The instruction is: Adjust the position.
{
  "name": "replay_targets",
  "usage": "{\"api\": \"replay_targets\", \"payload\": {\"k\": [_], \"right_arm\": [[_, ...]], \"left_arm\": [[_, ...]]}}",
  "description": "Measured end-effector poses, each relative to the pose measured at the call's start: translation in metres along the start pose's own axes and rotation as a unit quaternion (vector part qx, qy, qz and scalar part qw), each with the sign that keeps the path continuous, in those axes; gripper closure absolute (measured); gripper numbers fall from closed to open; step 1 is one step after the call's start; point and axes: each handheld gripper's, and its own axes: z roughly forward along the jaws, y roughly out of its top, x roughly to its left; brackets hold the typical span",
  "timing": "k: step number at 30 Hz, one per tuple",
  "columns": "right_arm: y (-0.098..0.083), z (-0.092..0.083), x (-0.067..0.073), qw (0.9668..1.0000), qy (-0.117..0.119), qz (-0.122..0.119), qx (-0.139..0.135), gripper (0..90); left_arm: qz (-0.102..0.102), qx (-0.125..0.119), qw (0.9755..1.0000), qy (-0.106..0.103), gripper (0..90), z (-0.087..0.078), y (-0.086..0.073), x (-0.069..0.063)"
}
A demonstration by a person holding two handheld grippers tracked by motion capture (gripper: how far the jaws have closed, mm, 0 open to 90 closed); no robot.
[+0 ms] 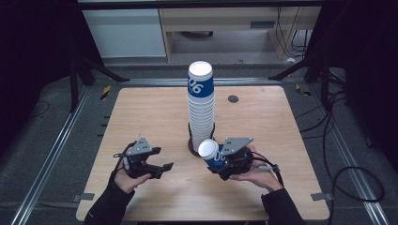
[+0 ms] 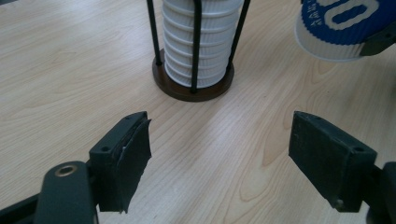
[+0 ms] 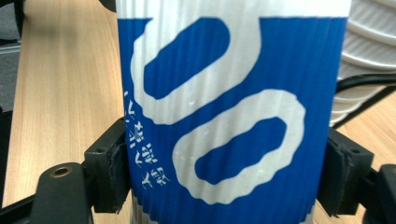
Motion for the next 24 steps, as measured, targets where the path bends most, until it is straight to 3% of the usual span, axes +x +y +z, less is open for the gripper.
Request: {"api": "replay_targets", "payload": {"k": [13, 24], "right_arm": [[0.005, 0.018, 0.010, 0.9993, 0.019, -0.020, 0.025, 20.7], [0.010, 0.030, 0.017, 0.9984, 0.029, -0.036, 0.034, 20.7]], "left_arm": [[0.017, -0.006, 0.9987, -0.047, 19.1, 0.005, 0.011, -0.018], [0.031, -0.007, 0.9968, -0.073, 18.1, 0.012, 0.023, -0.031]]}}
